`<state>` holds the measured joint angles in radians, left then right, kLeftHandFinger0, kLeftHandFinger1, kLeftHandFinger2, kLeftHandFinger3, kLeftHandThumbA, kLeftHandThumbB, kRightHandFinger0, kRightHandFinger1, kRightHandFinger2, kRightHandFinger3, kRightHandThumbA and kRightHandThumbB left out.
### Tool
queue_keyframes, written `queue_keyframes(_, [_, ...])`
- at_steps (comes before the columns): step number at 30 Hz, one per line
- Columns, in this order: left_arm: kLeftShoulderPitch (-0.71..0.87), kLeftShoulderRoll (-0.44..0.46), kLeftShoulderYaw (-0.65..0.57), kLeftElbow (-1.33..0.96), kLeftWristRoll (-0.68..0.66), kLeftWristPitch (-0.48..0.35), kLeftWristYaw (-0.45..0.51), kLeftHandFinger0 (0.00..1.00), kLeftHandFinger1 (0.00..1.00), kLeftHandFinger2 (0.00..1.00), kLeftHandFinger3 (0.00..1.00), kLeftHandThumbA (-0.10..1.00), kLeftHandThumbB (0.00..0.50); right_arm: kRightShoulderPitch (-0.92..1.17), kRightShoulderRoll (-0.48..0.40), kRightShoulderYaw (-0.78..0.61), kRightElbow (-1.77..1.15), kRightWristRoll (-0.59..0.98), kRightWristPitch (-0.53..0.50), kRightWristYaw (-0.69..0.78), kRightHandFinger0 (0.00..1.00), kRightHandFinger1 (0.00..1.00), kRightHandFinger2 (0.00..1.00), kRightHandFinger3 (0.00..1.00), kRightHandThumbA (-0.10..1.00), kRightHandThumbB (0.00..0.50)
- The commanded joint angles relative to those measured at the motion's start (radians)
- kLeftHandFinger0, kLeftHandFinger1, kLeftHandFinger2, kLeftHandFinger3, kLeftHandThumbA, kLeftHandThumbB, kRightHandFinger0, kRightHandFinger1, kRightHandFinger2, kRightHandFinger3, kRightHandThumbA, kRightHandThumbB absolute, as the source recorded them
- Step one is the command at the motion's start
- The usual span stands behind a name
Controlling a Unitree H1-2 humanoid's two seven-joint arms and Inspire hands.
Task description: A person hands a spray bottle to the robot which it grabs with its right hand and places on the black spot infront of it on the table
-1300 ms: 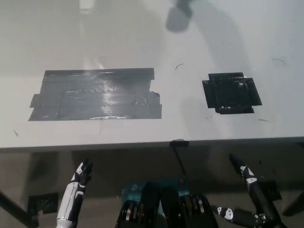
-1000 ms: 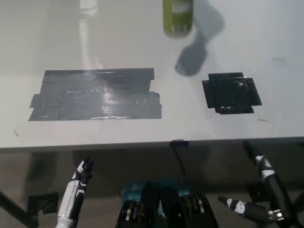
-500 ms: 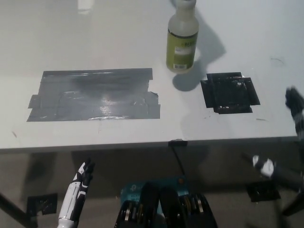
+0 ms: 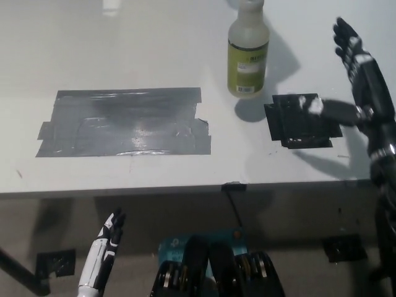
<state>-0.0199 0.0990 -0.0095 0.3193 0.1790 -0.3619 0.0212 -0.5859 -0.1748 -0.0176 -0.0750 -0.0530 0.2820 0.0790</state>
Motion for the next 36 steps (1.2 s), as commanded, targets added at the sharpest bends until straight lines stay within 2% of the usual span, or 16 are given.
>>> queue_keyframes(1, [0.002, -0.001, -0.012, -0.027, 0.023, -0.036, 0.021, 1.00, 1.00, 1.00, 1.00, 1.00, 0.500, -0.139, 0.018, 0.012, 0.101, 0.011, 0.071, 0.009, 1.00, 1.00, 1.00, 1.00, 1.00, 0.268])
queue_keyframes(7, [-0.002, 0.004, -0.020, -0.023, 0.017, -0.041, 0.009, 1.00, 1.00, 1.00, 1.00, 1.00, 0.500, -0.267, 0.047, 0.013, 0.270, 0.026, 0.093, 0.012, 1.00, 1.00, 1.00, 1.00, 1.00, 0.412])
queue_keyframes(9, [0.002, 0.002, -0.025, -0.030, 0.023, -0.027, 0.009, 1.00, 1.00, 1.00, 1.00, 1.00, 0.500, -0.302, 0.055, 0.005, 0.321, 0.038, 0.092, 0.016, 1.00, 1.00, 1.00, 1.00, 1.00, 0.406])
queue_keyframes(10, [0.001, 0.002, -0.028, -0.037, 0.031, -0.018, 0.011, 1.00, 1.00, 1.00, 1.00, 1.00, 0.500, -0.328, 0.057, 0.007, 0.357, 0.039, 0.081, 0.022, 1.00, 1.00, 1.00, 1.00, 1.00, 0.356])
queue_keyframes(13, [-0.004, 0.003, -0.033, -0.042, 0.035, -0.011, 0.011, 1.00, 1.00, 1.00, 1.00, 1.00, 0.500, -0.375, 0.055, 0.010, 0.415, 0.035, 0.080, 0.028, 1.00, 1.00, 1.00, 1.00, 1.00, 0.338])
queue_keyframes(15, [-0.011, 0.004, -0.035, -0.035, 0.027, -0.011, 0.007, 1.00, 1.00, 1.00, 1.00, 1.00, 0.500, -0.406, 0.058, 0.005, 0.451, 0.038, 0.082, 0.026, 1.00, 1.00, 1.00, 1.00, 1.00, 0.344])
queue_keyframes(16, [-0.013, 0.004, -0.035, -0.034, 0.025, -0.008, 0.005, 1.00, 1.00, 1.00, 1.00, 1.00, 0.500, -0.419, 0.060, 0.004, 0.466, 0.036, 0.091, 0.023, 1.00, 1.00, 1.00, 1.00, 1.00, 0.387])
queue_keyframes(18, [-0.016, 0.005, -0.036, -0.033, 0.020, -0.003, 0.002, 1.00, 1.00, 1.00, 1.00, 1.00, 0.500, -0.437, 0.064, 0.000, 0.487, 0.040, 0.103, 0.021, 1.00, 1.00, 1.00, 1.00, 1.00, 0.400])
queue_keyframes(21, [-0.020, 0.007, -0.037, -0.039, 0.007, 0.002, -0.008, 1.00, 1.00, 1.00, 1.00, 1.00, 0.500, -0.457, 0.073, -0.010, 0.516, 0.063, 0.105, 0.033, 1.00, 1.00, 1.00, 1.00, 1.00, 0.390])
queue_keyframes(24, [-0.022, 0.006, -0.037, -0.042, 0.004, 0.005, -0.010, 1.00, 1.00, 1.00, 1.00, 1.00, 0.500, -0.468, 0.076, -0.006, 0.543, 0.061, 0.094, 0.036, 1.00, 1.00, 1.00, 1.00, 1.00, 0.355])
queue_keyframes(27, [-0.029, 0.006, -0.037, -0.038, 0.002, 0.002, -0.009, 1.00, 1.00, 1.00, 1.00, 1.00, 0.500, -0.492, 0.070, 0.023, 0.605, 0.033, 0.093, 0.037, 1.00, 1.00, 1.00, 1.00, 1.00, 0.393])
queue_keyframes(32, [-0.037, 0.008, -0.040, -0.031, 0.007, -0.007, -0.007, 1.00, 1.00, 1.00, 1.00, 1.00, 0.500, -0.509, 0.066, 0.042, 0.674, 0.022, 0.062, 0.033, 1.00, 1.00, 1.00, 1.00, 1.00, 0.386])
queue_keyframes(33, [-0.037, 0.008, -0.041, -0.029, 0.008, -0.009, -0.007, 1.00, 1.00, 1.00, 1.00, 1.00, 0.500, -0.511, 0.064, 0.046, 0.690, 0.023, 0.050, 0.036, 1.00, 1.00, 1.00, 1.00, 1.00, 0.361])
queue_keyframes(35, [-0.036, 0.007, -0.041, -0.031, 0.008, -0.007, -0.007, 1.00, 1.00, 1.00, 1.00, 1.00, 0.500, -0.514, 0.063, 0.049, 0.704, 0.024, 0.040, 0.039, 1.00, 1.00, 1.00, 1.00, 1.00, 0.348])
queue_keyframes(36, [-0.037, 0.008, -0.041, -0.030, 0.007, -0.007, -0.007, 1.00, 1.00, 1.00, 1.00, 1.00, 0.500, -0.517, 0.066, 0.044, 0.710, 0.033, 0.053, 0.038, 1.00, 1.00, 1.00, 1.00, 1.00, 0.358])
